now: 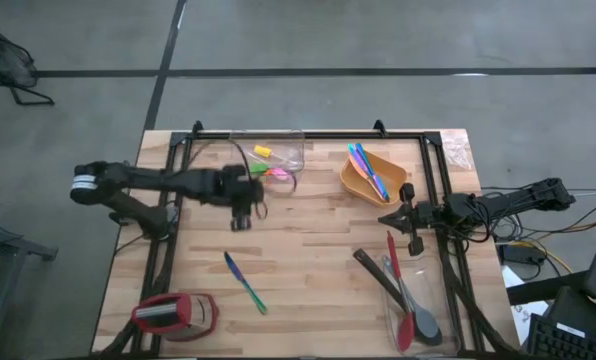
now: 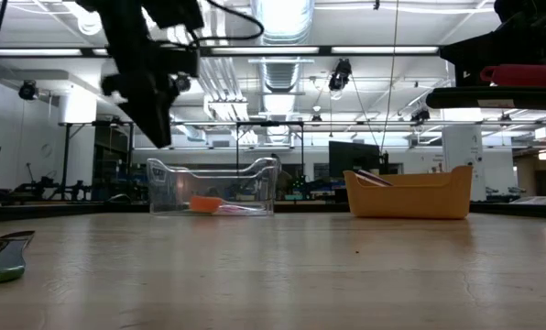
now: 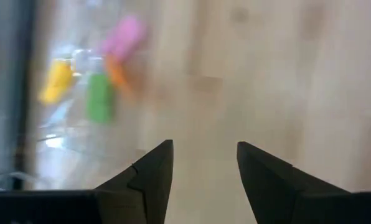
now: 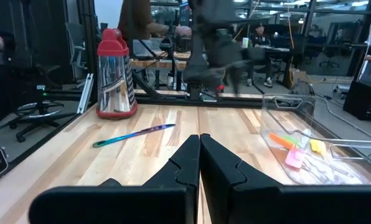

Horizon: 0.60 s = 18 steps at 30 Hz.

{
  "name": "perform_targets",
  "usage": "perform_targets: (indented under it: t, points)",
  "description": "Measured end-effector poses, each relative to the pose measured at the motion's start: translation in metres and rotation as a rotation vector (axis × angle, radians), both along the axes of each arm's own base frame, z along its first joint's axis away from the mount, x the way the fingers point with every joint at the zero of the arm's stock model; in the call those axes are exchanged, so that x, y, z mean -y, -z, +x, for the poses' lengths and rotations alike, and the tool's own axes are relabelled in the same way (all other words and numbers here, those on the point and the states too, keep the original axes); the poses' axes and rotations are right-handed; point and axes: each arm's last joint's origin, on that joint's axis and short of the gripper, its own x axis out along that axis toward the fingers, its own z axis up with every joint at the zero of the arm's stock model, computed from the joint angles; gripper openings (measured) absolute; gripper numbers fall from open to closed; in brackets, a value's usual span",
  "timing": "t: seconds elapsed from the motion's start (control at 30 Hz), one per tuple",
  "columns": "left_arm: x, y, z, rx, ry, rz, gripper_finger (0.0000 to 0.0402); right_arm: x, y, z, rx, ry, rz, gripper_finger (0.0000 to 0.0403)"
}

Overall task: Pick & Place Kitchen Items
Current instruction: Put the blue kitchen knife into the yellow bin

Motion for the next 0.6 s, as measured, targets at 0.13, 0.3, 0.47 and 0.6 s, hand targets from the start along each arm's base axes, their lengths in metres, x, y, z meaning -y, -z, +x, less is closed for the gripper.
perform_targets:
  t: [0.13,0.3,0.47,0.6]
  points:
    - [0.046,0.001,-0.001,0.005,0.093,-0.087,0.0182,0.0,0.0,0.0,0.001,0.0,-0.009,0.0009]
    - [0.105,0.005,-0.007,0.023,0.214,-0.164,0.0181,0.0,0.0,0.0,0.0,0.0,0.0,0.0009]
    - [0.157,0.015,-0.008,0.105,0.32,-0.188,0.0181,0.0,0.0,0.0,0.0,0.0,-0.011,0.0009]
    - [0.185,0.033,-0.004,0.121,0.386,-0.201,0.0177,0.0,0.0,0.0,0.0,0.0,0.0,0.0009]
